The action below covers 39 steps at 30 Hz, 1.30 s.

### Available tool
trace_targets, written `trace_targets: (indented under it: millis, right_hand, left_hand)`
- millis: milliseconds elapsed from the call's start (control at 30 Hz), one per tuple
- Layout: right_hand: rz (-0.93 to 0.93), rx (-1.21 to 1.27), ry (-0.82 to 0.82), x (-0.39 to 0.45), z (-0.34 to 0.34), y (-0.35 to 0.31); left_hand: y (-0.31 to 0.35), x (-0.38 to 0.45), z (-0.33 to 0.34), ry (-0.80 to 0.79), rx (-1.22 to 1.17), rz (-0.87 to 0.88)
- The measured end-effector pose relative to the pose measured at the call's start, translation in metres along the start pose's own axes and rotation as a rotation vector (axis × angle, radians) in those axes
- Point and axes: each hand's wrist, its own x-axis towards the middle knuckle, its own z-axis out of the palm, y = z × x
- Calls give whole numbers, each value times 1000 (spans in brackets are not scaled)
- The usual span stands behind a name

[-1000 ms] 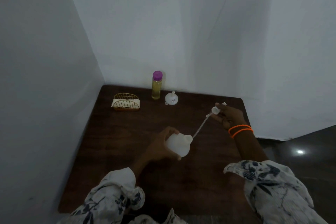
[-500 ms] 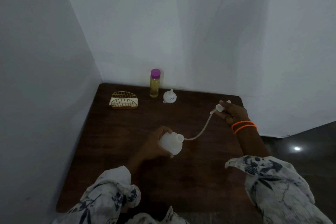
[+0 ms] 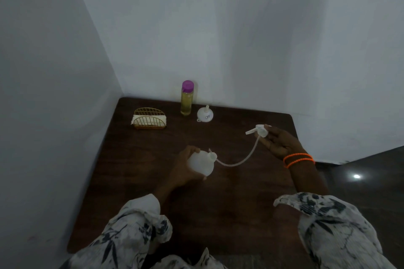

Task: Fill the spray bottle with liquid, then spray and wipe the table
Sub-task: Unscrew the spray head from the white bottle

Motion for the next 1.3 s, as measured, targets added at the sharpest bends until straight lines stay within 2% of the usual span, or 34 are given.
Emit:
trace_targets:
  millis: [200, 400, 667, 933, 1300]
  right_hand:
    - [-6, 26, -13, 4, -5, -3]
    - [43, -105, 8, 23, -11, -2]
    - [150, -273, 133, 69, -12, 39]
    - [268, -489, 85, 113, 9, 82]
    - [121, -700, 287, 138, 15, 116]
  left_hand:
    - [-10, 10, -4, -2, 2, -47]
    - [-20, 21, -4, 49, -23, -97]
    - [-28, 40, 5, 105, -27, -96]
    - [-40, 63, 18, 96, 23, -117]
    - [-51, 65, 26, 109, -3, -138]
